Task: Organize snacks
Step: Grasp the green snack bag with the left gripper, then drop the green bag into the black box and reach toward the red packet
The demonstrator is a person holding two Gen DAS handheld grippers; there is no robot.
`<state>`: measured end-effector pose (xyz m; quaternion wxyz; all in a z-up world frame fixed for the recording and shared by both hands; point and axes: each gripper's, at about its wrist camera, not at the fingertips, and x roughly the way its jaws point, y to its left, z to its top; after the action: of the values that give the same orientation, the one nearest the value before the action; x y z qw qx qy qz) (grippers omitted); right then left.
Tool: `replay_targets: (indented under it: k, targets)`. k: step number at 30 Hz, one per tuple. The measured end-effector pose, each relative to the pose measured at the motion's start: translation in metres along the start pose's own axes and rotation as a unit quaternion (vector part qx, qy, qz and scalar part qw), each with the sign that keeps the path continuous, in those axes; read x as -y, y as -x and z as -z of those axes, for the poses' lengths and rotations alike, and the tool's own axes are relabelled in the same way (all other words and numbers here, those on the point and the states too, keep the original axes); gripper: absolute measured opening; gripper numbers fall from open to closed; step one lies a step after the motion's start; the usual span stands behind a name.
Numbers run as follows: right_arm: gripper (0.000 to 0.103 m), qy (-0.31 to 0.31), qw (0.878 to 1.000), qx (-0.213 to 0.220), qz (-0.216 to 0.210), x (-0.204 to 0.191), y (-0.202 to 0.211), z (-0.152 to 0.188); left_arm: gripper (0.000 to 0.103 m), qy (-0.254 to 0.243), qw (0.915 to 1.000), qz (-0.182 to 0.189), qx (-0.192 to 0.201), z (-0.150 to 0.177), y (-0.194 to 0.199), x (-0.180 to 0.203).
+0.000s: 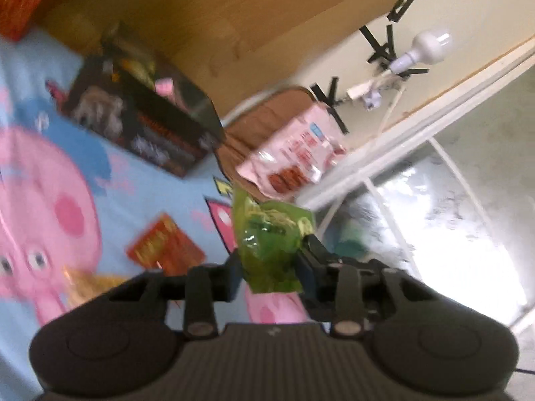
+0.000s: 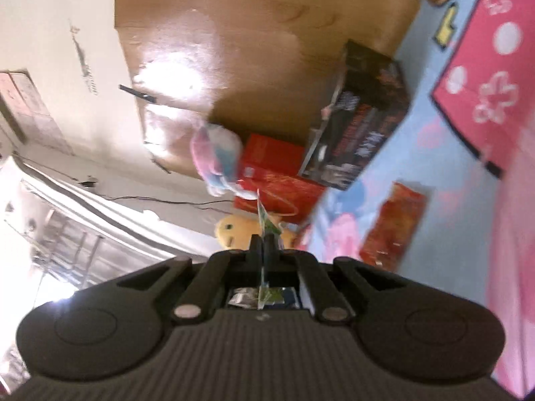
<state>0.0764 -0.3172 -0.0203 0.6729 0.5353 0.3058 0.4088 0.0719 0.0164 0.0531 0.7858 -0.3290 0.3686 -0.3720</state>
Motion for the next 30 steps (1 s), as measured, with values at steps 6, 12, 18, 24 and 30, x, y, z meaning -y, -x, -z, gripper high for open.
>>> replay_targets:
  k: [6,12,18,24,30]
  targets:
    - [0.004,0.112,0.992,-0.019,0.052,-0.031,-0.037,-0.049,0.032,-0.061,0.9953,-0.065,0.037,-0.067,-0.014,0.008]
    - [0.005,0.277,0.946,-0.011,0.166,-0.054,-0.111,-0.09,0.033,-0.092,0.9842,-0.143,0.05,-0.131,-0.063,-0.007]
    - [0.032,0.41,0.86,0.016,0.303,-0.039,-0.156,-0.11,0.052,-0.103,0.9722,-0.207,0.033,-0.153,-0.111,-0.026]
    - [0.051,0.429,0.843,0.076,0.315,-0.037,-0.116,-0.1,0.056,-0.096,0.9746,-0.197,0.042,-0.133,-0.085,-0.026]
    - [0.055,0.365,0.881,0.041,0.298,-0.029,-0.079,-0.058,0.059,-0.099,0.9803,-0.171,0.012,-0.074,-0.043,-0.007]
